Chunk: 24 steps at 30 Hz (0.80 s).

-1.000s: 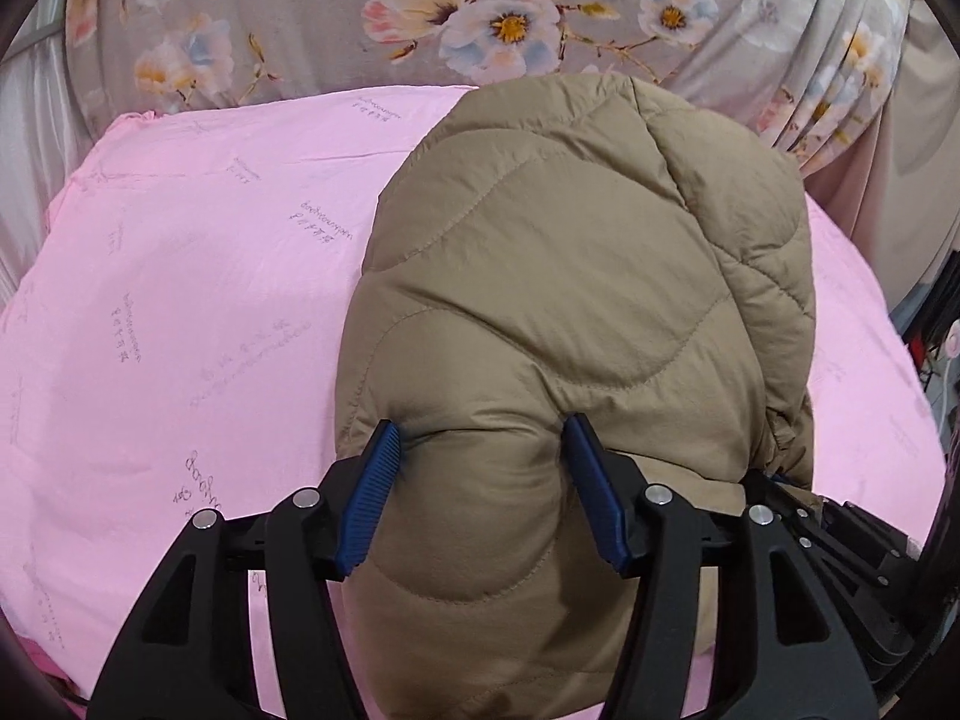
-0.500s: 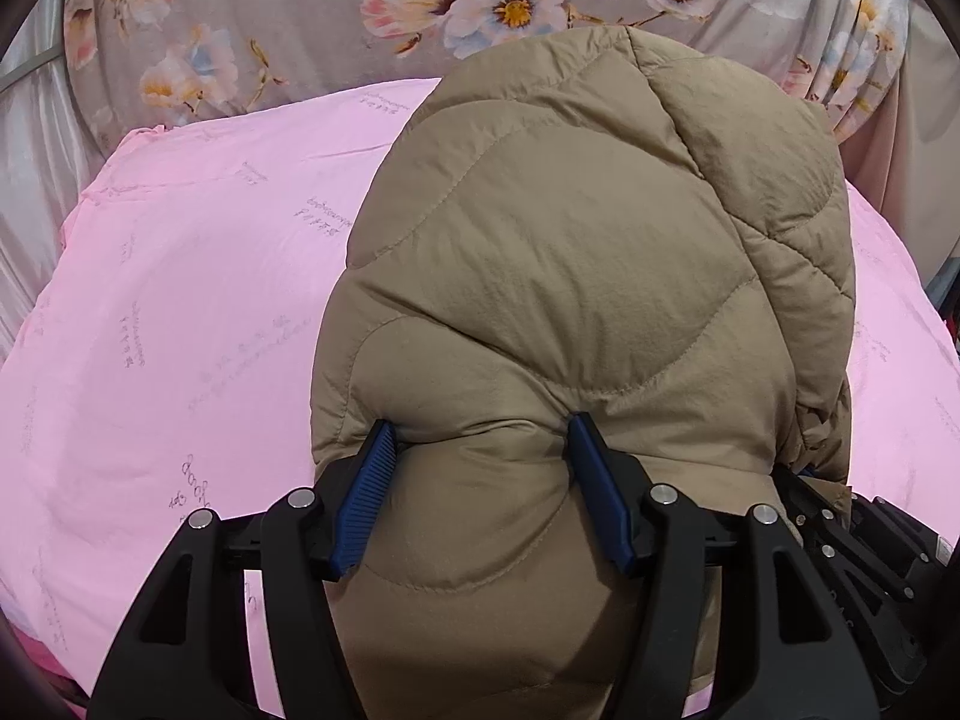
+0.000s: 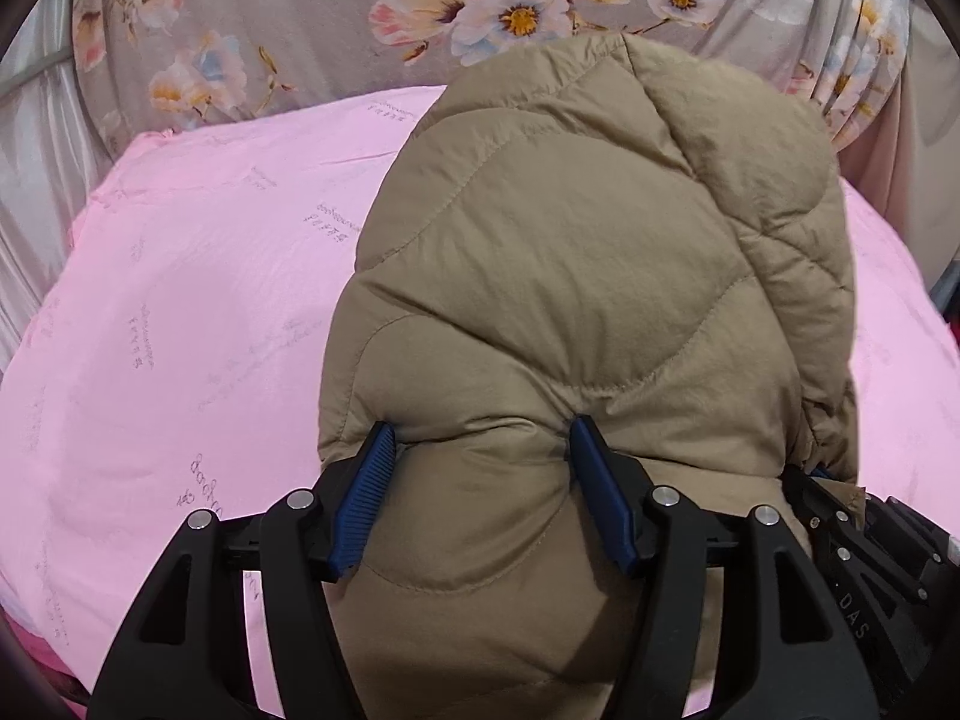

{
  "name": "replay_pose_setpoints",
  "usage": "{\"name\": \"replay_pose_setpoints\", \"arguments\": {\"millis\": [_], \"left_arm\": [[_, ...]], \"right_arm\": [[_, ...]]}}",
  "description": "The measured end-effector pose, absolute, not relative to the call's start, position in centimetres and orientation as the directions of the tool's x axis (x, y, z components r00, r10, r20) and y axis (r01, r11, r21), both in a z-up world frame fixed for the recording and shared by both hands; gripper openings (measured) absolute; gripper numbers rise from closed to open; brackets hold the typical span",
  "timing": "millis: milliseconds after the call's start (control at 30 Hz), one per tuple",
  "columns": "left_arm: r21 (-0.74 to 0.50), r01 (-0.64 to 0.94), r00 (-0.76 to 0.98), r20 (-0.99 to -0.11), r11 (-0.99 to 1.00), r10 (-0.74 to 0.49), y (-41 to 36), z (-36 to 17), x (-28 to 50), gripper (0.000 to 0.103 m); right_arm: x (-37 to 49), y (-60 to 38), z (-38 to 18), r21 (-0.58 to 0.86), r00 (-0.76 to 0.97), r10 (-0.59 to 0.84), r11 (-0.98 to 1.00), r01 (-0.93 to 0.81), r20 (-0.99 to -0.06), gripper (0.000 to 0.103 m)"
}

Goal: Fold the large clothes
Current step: 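Grasp the folded jacket with both grippers and press it into a bundle, then close both grippers on the bundled jacket's folded end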

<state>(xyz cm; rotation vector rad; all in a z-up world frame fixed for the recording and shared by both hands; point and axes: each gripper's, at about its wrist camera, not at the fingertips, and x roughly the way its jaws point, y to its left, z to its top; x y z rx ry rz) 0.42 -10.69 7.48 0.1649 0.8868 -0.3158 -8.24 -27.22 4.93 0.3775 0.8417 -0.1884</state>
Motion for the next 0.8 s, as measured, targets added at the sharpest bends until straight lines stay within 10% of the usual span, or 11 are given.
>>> {"name": "replay_pose_setpoints", "arguments": {"millis": [467, 600, 800], "left_arm": [[-0.087, 0.286, 0.631, -0.732, 0.954, -0.256, -8.7, 17.6, 9.3, 0.058], [-0.117, 0.287, 0.574, -0.774, 0.951, -0.268, -10.2, 15.7, 11.9, 0.057], [-0.062, 0.307, 0.545, -0.806, 0.95, -0.229, -13.4, 12.2, 14.0, 0.059]], "right_arm": [[0.9, -28.6, 16.5, 0.269, 0.733, -0.035, 0.917, 0.294, -0.68, 0.048], [4.8, -29.3, 13.2, 0.292, 0.672, -0.012, 0.895, 0.337, -0.74, 0.049], [6.7, -30.2, 9.5, 0.227, 0.618, -0.057, 0.901, 0.37, -0.784, 0.023]]}}
